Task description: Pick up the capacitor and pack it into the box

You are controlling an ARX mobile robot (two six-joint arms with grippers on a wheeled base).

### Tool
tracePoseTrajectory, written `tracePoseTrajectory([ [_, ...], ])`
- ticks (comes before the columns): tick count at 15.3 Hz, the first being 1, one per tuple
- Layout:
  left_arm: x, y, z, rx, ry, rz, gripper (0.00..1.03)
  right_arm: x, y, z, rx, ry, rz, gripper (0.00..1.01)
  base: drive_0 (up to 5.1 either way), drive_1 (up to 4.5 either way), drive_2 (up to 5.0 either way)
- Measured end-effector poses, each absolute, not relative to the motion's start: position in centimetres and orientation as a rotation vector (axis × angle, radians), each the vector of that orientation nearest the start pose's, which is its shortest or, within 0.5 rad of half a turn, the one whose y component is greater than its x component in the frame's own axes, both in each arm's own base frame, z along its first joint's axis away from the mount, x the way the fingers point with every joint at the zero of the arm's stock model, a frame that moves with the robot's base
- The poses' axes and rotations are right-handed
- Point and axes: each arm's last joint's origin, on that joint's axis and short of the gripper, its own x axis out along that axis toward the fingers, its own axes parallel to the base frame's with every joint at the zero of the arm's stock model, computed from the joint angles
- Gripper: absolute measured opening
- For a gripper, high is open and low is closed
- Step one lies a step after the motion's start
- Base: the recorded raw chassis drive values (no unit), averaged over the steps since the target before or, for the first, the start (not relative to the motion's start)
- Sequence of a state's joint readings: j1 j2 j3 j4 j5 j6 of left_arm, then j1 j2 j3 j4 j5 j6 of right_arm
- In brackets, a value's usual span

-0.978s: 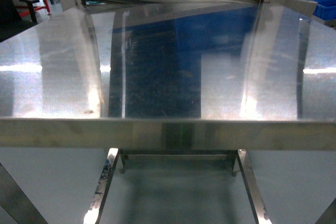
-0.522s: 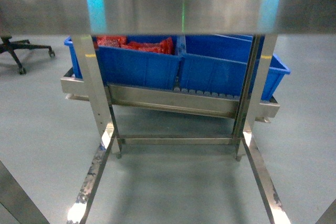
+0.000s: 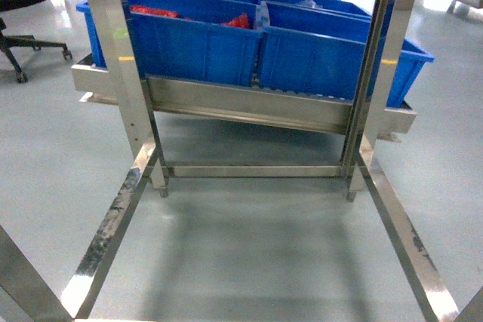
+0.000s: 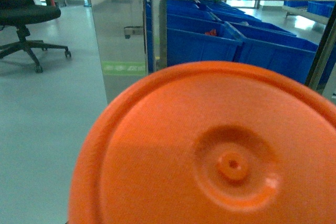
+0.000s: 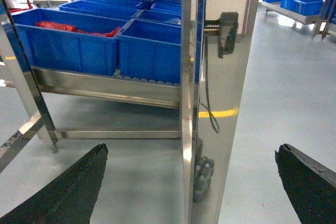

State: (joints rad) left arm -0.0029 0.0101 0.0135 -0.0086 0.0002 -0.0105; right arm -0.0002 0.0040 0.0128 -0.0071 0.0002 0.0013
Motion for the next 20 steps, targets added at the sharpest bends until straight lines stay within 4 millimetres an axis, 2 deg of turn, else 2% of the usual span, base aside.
tracePoseTrajectory([
  [10,9.75,-0.03,16.66,-0.010,0.004,-0.003,0.43,9.72,0.00,16.70,0.002,-0.003,0.000,0.98,0.0,0.00,0.0],
  [20,9.75,-0.03,16.65,-0.010,0.005,-0.003,0.43,9.72,0.00,16.68,0.002,-0.001,-0.001,0.98,-4.9,2.57,2.6],
])
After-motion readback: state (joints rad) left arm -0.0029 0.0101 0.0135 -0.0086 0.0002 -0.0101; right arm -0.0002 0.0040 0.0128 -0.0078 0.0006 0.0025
